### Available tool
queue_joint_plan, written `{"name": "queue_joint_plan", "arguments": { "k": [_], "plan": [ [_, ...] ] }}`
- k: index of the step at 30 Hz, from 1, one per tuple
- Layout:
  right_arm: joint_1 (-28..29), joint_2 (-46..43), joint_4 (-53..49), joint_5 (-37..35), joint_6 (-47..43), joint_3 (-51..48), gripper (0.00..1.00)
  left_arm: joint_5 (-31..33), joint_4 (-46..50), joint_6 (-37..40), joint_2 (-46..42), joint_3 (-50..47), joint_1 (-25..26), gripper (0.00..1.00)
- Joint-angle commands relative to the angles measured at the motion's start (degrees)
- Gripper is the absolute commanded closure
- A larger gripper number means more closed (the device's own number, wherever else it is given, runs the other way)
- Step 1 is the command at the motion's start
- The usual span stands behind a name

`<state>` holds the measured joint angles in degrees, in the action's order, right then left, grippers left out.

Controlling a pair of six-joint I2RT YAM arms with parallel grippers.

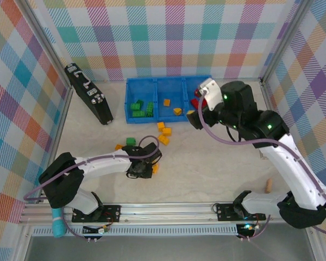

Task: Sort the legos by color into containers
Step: Pick up the lego from the middle-left of the table, then place the lego in the container.

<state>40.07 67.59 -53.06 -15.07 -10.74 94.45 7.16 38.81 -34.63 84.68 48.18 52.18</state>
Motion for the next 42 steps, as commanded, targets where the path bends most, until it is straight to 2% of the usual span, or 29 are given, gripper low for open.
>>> {"name": "queue_joint_plan", "arguments": {
  "k": [1,6,9,13,17,22,30,34,42],
  "plan": [
    [-0.35,-4.29,-2.42,-4.30,3.25,-3.22,0.01,1.41,8.60,1.71,-1.67,6.06,0.90,0.85],
    [-0.35,-9.15,0.38,-8.21,4.13,-8.45,0.01,5.63,17.95,7.26,-2.11,21.34,0.90,0.85],
    [-0.43,-10.10,1.28,-14.41,4.68,-9.40,0.01,6.11,19.27,11.97,2.29,32.59,0.90,0.85],
    [-0.44,-10.63,-0.21,-17.90,8.74,-6.97,0.01,3.92,20.09,17.14,9.96,47.00,1.00,0.84],
    [-0.44,-11.91,-2.22,-16.11,11.25,-2.59,0.01,4.37,18.53,21.57,17.09,57.29,0.99,0.83],
    [-0.45,-15.30,0.42,-13.91,13.01,-4.22,0.01,6.16,12.06,24.81,26.88,68.14,0.51,0.82],
    [-0.44,-17.04,2.68,-12.63,14.75,-7.87,0.01,4.17,5.41,23.95,43.03,87.50,-3.70,0.82],
    [-0.44,-17.14,4.22,-13.08,14.61,-9.02,0.01,0.14,4.36,21.76,47.65,92.26,-6.56,0.81],
    [-0.46,-17.50,7.18,-12.42,18.82,-13.81,0.01,-5.22,-2.71,18.98,52.50,92.26,-10.16,0.79]
  ]
}}
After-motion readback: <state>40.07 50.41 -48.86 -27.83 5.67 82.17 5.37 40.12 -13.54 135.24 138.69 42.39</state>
